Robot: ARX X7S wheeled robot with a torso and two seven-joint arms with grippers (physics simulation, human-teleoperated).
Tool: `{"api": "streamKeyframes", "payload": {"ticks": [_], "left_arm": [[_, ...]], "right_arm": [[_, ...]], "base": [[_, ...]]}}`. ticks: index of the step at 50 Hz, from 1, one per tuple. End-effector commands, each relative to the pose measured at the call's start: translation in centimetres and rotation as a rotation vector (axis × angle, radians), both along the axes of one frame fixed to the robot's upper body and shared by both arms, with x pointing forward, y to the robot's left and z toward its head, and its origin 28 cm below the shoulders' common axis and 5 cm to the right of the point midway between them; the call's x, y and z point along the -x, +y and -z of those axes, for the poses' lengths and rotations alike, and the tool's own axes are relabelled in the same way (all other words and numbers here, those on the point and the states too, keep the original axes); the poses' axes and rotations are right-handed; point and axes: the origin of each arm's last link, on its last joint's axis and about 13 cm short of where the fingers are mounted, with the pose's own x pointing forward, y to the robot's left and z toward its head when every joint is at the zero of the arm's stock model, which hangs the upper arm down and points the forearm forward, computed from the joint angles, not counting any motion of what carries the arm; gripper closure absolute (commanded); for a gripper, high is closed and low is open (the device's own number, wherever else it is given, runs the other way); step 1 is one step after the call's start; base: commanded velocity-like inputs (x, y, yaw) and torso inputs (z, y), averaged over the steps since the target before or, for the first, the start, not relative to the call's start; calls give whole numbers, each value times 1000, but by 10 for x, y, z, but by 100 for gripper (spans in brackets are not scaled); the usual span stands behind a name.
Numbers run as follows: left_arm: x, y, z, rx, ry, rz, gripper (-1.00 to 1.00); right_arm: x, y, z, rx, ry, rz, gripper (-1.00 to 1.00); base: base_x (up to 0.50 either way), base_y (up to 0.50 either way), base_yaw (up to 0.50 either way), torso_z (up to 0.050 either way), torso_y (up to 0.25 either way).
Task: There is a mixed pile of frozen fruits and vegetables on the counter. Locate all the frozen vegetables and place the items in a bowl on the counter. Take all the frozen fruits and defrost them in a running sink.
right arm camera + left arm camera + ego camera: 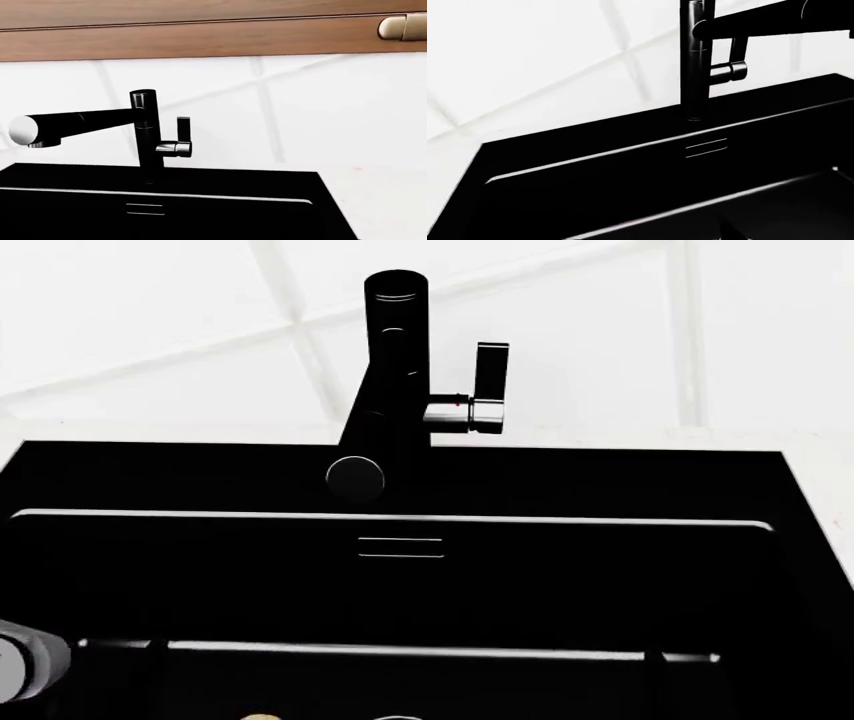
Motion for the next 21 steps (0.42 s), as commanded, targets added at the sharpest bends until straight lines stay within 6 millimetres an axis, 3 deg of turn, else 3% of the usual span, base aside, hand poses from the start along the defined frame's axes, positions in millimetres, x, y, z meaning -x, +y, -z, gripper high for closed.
{"api": "streamKeyframes", "payload": {"ticks": [1,14,18,21], "left_arm": [[19,10,-23,24,-97,-34,-100],[28,6,-58,45,-204,-23,-100],[38,14,-70,44,-231,-30,-100],[40,13,-69,21,-242,-19,-100]], "right_arm": [[2,-7,-10,41,-66,5,-100],[7,-8,-42,49,-162,17,-100],[8,-11,-57,73,-191,18,-100],[10,-12,-66,84,-209,18,-100]], "base": [[0,0,0,0,0],[0,0,0,0,0],[0,0,0,0,0],[0,0,0,0,0]]}}
